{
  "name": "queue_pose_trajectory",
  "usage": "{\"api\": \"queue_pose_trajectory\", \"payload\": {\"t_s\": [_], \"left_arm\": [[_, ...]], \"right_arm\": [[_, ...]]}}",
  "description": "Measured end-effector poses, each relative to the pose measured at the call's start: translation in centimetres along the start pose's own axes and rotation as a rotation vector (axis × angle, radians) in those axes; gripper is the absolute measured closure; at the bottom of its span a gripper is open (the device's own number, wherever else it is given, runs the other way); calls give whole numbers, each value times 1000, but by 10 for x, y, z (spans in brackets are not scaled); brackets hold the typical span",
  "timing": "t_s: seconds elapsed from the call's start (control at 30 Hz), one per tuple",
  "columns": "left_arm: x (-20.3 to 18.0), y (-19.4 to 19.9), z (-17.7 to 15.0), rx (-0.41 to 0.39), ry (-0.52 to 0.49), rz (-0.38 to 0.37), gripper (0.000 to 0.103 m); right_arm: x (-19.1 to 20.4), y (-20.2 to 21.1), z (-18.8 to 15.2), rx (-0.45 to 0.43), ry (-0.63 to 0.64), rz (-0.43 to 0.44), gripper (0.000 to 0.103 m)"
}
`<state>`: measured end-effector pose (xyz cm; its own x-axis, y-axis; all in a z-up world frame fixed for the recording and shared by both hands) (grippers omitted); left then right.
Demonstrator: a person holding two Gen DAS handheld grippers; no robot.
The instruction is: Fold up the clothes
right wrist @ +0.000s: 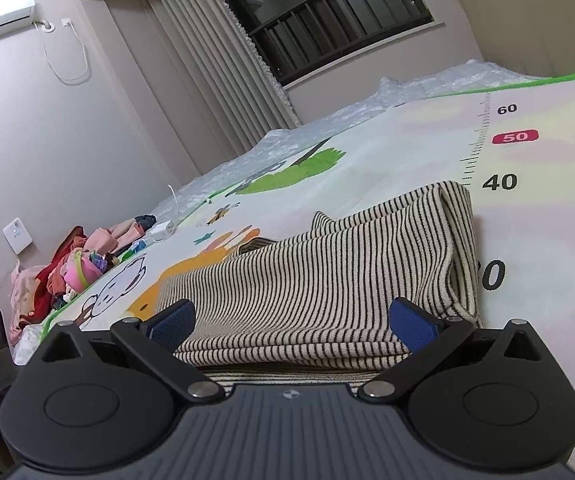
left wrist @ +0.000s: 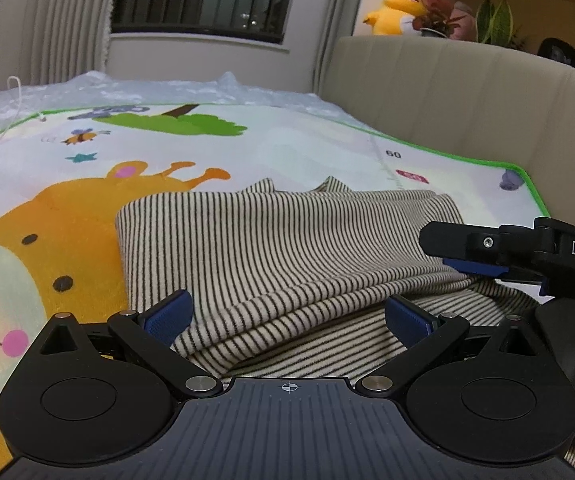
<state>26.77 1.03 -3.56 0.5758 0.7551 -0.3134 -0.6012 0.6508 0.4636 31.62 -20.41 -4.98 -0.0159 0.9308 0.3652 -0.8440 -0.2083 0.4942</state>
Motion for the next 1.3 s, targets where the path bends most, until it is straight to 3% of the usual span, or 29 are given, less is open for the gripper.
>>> {"api": "queue_pose_trajectory", "payload": {"t_s": [0.43,0.8,0.87,0.97,1.13,1.3], "left_arm": [[-2,1,-1,-24,-6,17,0],[-6,-1,-1,1,-32,44,0],[-5,0,-1,0,-26,38,0],[-3,0,-1,-3,-15,28,0],[-1,1,-1,-10,-6,19,0],[2,3,-1,-23,16,-3,0]], "right_arm": [[-2,1,0,-3,-16,20,0],[34,-4,3,66,242,-127,1],[41,4,12,44,272,-122,27],[52,14,45,-20,317,-134,42],[61,-40,84,23,380,-198,44],[45,-116,69,171,327,-283,44]]}}
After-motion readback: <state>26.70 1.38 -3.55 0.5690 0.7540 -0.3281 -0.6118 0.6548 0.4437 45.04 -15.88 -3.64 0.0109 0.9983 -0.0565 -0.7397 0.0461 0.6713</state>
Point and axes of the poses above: each gripper's, at about its wrist camera, not at the fingertips, and y roughly against the way its jaws point, x to its left, z to its top, the point moved 4 cm from there along -y, roughly the way its jaws point, and after that the axes turned 15 degrees about -z, right-handed, at the moved point
